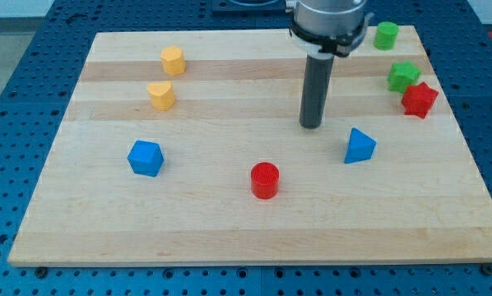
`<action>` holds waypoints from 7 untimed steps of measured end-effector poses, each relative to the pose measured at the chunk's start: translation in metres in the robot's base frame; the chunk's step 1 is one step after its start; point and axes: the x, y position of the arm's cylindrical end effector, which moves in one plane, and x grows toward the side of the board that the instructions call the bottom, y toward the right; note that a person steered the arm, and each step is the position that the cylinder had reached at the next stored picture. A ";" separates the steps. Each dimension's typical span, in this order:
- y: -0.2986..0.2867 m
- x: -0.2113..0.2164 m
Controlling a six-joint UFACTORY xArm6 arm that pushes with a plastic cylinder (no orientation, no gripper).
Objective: Move the blue triangle towards the center right of the board
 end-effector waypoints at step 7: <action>0.073 0.031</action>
